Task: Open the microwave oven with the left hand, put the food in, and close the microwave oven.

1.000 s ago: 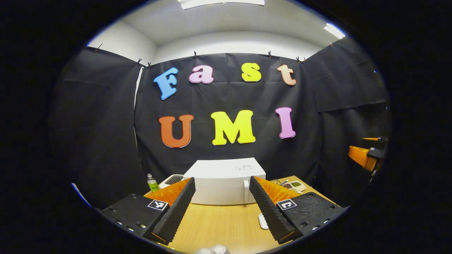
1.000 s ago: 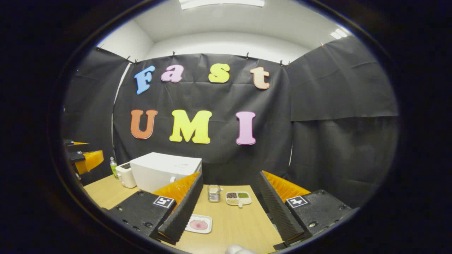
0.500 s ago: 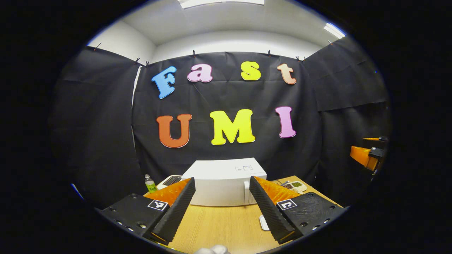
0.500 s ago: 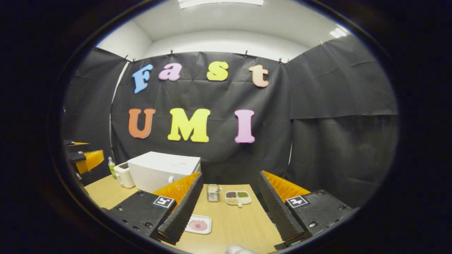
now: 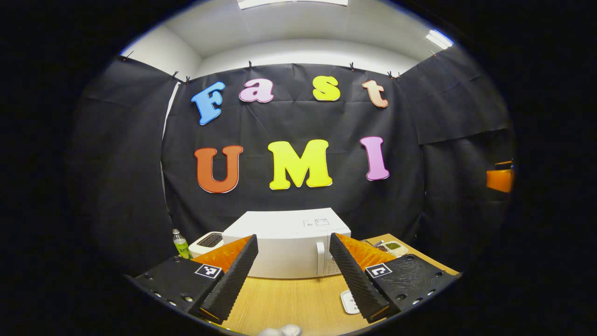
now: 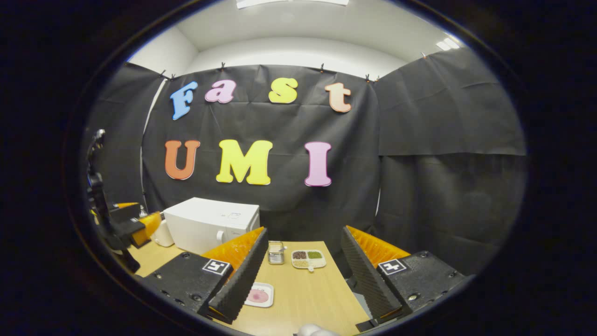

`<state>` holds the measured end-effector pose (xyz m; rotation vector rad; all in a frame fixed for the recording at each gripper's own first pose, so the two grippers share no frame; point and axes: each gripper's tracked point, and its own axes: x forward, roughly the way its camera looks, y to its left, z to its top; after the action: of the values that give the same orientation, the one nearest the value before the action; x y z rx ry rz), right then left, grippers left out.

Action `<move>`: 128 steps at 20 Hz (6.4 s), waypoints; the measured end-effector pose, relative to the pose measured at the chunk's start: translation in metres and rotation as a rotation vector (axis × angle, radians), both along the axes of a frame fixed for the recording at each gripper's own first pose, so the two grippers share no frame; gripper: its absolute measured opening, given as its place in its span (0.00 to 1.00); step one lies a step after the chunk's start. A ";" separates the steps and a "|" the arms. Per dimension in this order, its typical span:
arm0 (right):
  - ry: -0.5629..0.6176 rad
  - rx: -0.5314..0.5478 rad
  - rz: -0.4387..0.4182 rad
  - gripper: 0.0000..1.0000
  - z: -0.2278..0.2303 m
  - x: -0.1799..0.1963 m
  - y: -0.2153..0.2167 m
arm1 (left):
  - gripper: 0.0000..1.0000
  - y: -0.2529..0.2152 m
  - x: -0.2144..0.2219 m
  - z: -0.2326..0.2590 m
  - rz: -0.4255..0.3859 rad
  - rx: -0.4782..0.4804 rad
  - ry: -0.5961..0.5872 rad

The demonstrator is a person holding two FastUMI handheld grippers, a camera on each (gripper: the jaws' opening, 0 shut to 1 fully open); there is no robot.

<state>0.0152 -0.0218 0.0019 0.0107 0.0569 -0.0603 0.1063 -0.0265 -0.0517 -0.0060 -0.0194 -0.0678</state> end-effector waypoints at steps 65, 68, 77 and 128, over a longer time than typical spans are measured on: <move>0.089 -0.084 0.106 1.00 -0.020 -0.042 0.062 | 0.96 0.112 -0.003 -0.198 0.127 0.124 0.241; 0.101 -0.080 0.121 0.96 -0.032 -0.042 0.070 | 0.96 0.149 -0.021 -0.201 0.182 0.122 0.257; 0.187 -0.075 0.196 0.97 -0.090 -0.022 0.095 | 0.95 0.244 -0.086 -0.212 0.361 0.149 0.318; 0.847 0.734 0.271 0.04 -0.346 0.141 0.183 | 0.95 0.162 -0.065 -0.087 0.195 0.111 0.262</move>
<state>0.1566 0.1610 -0.3439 0.7121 0.9235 0.2349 0.0416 0.1355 -0.1388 0.0979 0.2459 0.1273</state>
